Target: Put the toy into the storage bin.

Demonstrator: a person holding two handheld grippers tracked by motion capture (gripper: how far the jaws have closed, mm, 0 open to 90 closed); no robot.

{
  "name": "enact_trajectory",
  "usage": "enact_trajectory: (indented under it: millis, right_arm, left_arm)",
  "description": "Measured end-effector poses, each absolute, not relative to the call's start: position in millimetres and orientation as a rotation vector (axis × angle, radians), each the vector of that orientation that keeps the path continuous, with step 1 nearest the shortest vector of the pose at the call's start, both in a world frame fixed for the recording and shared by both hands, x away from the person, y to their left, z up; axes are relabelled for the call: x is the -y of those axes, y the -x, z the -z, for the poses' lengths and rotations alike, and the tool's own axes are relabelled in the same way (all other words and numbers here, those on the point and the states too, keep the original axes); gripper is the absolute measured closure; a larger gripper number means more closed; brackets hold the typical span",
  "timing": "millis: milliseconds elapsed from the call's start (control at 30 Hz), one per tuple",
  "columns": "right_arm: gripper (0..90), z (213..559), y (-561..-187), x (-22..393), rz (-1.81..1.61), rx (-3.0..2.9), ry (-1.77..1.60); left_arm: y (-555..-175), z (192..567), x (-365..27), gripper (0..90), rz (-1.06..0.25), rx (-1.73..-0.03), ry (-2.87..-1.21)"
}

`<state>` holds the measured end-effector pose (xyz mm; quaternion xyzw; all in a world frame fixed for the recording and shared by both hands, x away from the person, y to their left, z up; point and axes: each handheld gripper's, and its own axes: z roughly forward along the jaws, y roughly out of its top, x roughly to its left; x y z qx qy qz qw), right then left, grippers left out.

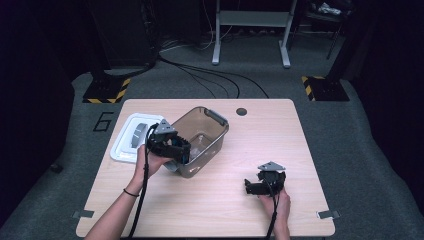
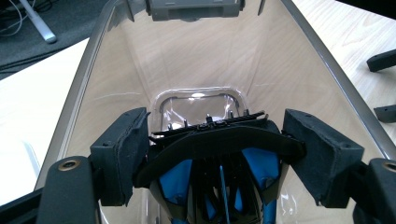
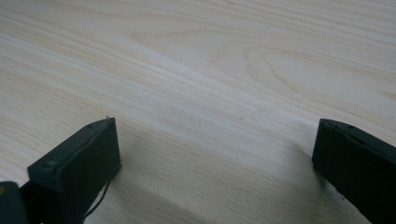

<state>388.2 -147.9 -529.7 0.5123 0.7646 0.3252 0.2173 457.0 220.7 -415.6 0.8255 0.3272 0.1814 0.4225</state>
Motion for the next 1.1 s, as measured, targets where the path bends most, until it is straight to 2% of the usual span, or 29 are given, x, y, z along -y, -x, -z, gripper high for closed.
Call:
enact_trajectory:
  millis: [500,1100]
  right_arm:
    - [0.1,529.6,-388.0,148.0,-0.900,-2.117,-1.421]
    - [0.1,529.5,-387.9,147.8,-0.898,-2.115,-1.426]
  left_arm:
    - [-435.5,411.3,-231.8,25.3,-0.513,-0.774,-2.089]
    - [-433.7,411.2,-237.2,25.3,-0.501,-0.746,-2.099]
